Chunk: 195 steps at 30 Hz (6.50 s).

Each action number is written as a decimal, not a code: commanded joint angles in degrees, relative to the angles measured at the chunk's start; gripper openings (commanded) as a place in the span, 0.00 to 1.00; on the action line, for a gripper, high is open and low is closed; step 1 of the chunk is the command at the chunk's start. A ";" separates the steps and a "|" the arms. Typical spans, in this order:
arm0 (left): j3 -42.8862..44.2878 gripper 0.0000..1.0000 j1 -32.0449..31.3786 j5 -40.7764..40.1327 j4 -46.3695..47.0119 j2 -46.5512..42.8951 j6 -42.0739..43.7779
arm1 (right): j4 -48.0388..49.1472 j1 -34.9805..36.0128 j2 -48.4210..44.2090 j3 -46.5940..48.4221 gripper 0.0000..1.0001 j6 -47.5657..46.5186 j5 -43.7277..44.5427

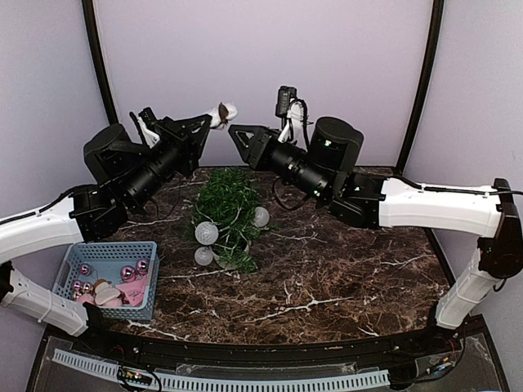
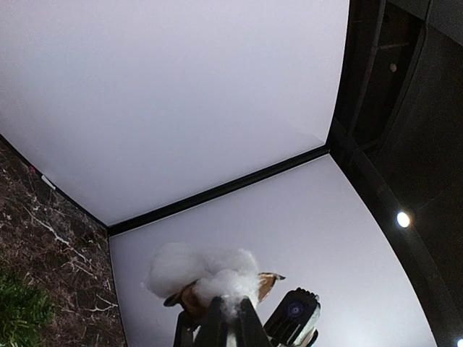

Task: Decorate the small christmas tree
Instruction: Pass from the left arm to the right, then place the ornament cotton in the gap of branches, then move the Christmas tree to the center of the board.

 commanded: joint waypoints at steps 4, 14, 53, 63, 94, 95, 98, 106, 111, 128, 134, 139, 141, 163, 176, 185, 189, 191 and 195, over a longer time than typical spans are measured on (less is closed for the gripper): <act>-0.07 0.00 -0.57 -0.10 2.06 0.57 -2.23 | 0.62 0.54 2.24 3.72 0.25 -0.67 0.28; -0.33 0.00 -0.76 0.30 1.81 0.29 -2.74 | -0.83 0.35 3.84 5.47 0.21 -0.88 0.47; 4.25 0.71 -0.61 -2.57 -8.32 -2.00 9.20 | -4.86 -1.36 0.17 3.98 0.00 -1.52 2.31; 14.99 0.90 11.26 14.05 -35.55 -2.14 21.40 | -21.67 -10.49 -12.42 -5.74 0.00 2.05 -0.96; -2.19 0.81 15.47 26.87 -40.99 -2.90 24.24 | -34.98 -10.09 -2.34 -5.95 0.00 -0.50 -26.21; -2.46 0.77 15.53 26.98 -40.83 -2.91 24.25 | -35.32 -10.09 -1.70 -5.33 0.00 -0.67 -26.18; -2.55 0.68 15.50 27.41 -40.52 -2.55 24.43 | -36.44 -10.09 0.08 -3.00 0.00 -1.58 -26.02; -2.83 0.45 15.58 27.15 -40.87 -1.86 24.79 | -39.56 -10.09 3.07 -0.19 0.00 -3.53 -25.04; -2.89 0.34 15.69 27.07 -41.23 -1.29 24.92 | -40.55 -10.09 4.95 1.66 0.00 -4.70 -26.60; -3.55 0.02 15.76 26.98 -41.77 -0.49 24.63 | -43.03 -10.09 9.26 6.15 0.00 -7.23 -28.70; -4.55 0.00 15.85 26.90 -40.43 -0.87 24.57 | -43.33 -10.26 4.83 4.55 0.14 -7.17 -25.38; -4.40 0.00 15.85 27.63 -39.62 -0.69 26.02 | -44.23 -11.04 -1.13 0.02 0.39 -6.45 -21.61; -4.40 0.00 15.91 27.42 -39.77 -1.02 26.23 | -44.56 -11.20 -3.77 -1.83 0.49 -6.37 -18.82; -7.55 0.00 16.23 27.97 -38.89 -4.07 25.38 | -37.84 -6.17 5.36 14.71 0.58 -11.30 -12.83; -7.33 0.00 16.30 28.52 -38.27 -4.11 26.23 | -38.10 -4.33 11.95 20.84 0.17 -16.37 -8.57; 0.54 0.00 16.33 31.50 -40.10 1.51 34.81 | -37.78 -4.60 7.15 19.59 0.00 -16.21 -2.80; 6.06 0.00 16.15 35.09 -38.84 7.62 37.15 | -40.09 -5.50 4.83 19.07 0.00 -16.38 0.87; 8.54 0.00 15.92 36.16 -38.35 10.30 37.75 | -40.64 -6.04 3.22 17.72 0.00 -15.94 2.98; 12.90 0.00 15.12 38.12 -36.36 15.04 38.65 | -40.54 -7.56 -0.08 13.75 0.00 -15.03 4.91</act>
